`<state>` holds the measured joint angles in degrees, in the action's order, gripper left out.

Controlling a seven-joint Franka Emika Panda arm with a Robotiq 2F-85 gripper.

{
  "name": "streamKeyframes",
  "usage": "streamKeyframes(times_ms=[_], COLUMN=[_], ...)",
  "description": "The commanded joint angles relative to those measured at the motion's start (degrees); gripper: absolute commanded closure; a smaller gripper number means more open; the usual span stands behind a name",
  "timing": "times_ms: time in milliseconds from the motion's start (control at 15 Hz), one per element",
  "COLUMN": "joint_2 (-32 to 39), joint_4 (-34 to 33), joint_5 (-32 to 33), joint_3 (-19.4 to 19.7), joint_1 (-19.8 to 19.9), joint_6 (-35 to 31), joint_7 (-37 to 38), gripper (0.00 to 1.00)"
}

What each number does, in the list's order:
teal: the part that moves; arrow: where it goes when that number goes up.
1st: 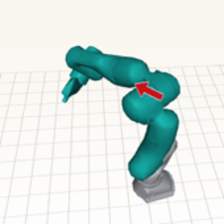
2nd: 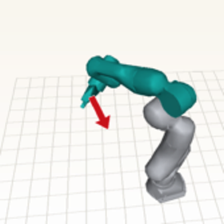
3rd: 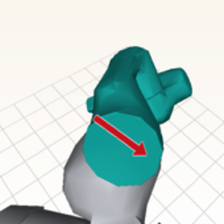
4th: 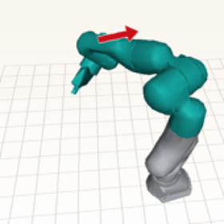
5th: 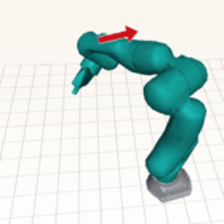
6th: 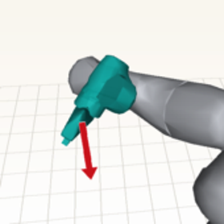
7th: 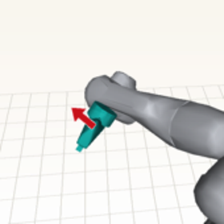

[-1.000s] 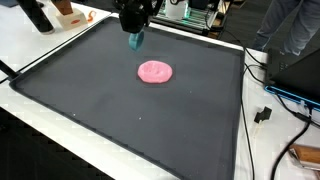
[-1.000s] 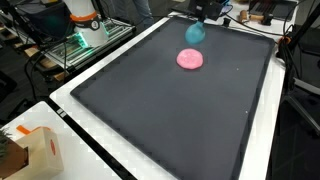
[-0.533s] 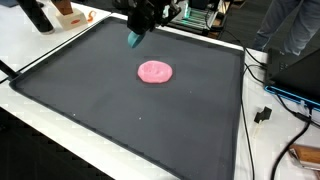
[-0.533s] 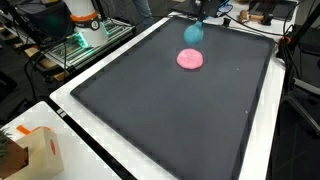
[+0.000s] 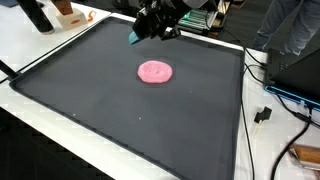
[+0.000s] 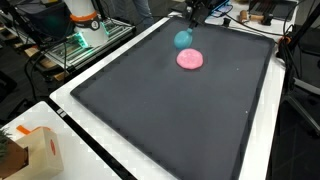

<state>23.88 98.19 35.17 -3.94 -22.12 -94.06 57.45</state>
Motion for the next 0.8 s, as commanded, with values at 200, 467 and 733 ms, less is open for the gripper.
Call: streamKeyframes(times_ms=[200,467,733], joint_2=[7.20,10.88,13.97], joint_4=[-5.86,-8.53,-10.60], joint_5=[1.96,3.66,5.33], joint_3=[0.29,0.77,1.07], joint_1=[-1.57,-2.28,-2.76], joint_6=[6.49,9.28,11.58], joint_7=[8.43,13.04,16.65], gripper=[0.75,0.75,0.75])
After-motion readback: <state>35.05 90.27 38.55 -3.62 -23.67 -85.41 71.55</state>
